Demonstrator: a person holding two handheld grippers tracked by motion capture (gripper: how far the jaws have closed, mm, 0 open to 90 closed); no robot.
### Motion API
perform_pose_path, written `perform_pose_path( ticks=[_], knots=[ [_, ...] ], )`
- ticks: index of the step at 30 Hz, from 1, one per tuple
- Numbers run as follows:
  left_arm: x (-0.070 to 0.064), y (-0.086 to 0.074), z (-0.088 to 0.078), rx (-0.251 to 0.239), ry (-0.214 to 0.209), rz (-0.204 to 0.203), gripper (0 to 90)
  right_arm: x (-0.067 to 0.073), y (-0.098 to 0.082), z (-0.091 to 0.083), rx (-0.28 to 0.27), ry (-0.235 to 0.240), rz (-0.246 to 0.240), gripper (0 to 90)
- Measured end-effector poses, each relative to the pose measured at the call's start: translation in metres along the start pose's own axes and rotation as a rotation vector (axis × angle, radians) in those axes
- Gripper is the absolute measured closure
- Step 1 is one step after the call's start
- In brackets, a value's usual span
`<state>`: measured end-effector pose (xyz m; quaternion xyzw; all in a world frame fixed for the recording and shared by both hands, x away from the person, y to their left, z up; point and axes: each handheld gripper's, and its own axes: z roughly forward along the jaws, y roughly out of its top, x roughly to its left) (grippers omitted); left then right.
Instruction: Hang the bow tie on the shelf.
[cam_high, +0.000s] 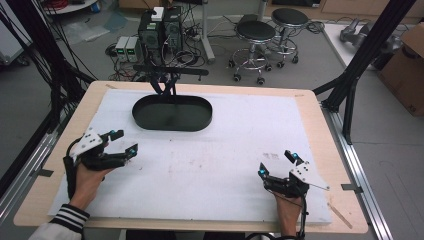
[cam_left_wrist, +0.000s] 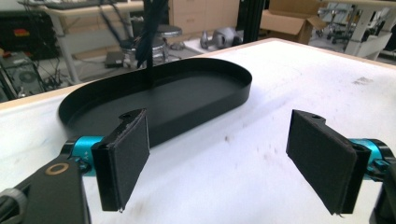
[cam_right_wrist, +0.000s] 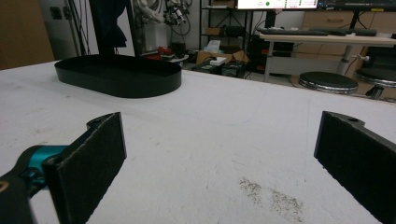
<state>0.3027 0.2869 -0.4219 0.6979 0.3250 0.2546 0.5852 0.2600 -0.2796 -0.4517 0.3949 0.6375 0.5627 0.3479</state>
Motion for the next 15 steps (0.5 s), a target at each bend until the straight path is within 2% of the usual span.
perform_pose_path(
  ticks=[4, 8, 11, 15],
  knots=[
    [0.001, -0.019, -0.021, -0.067, 0.008, -0.012, 21.6, 0.0, 0.0, 0.0, 0.0, -0.001, 0.0, 1.1],
    [-0.003, -0.033, -0.034, -0.123, 0.023, 0.021, 22.0, 0.0, 0.0, 0.0, 0.001, -0.003, 0.008, 1.1],
    [-0.006, -0.037, -0.038, -0.13, 0.046, 0.052, 22.5, -0.001, 0.0, 0.0, 0.0, 0.001, 0.015, 1.1],
    [-0.005, -0.038, -0.04, -0.15, 0.047, 0.032, 21.4, -0.001, 0.0, -0.001, -0.005, 0.001, 0.01, 1.1]
  ],
)
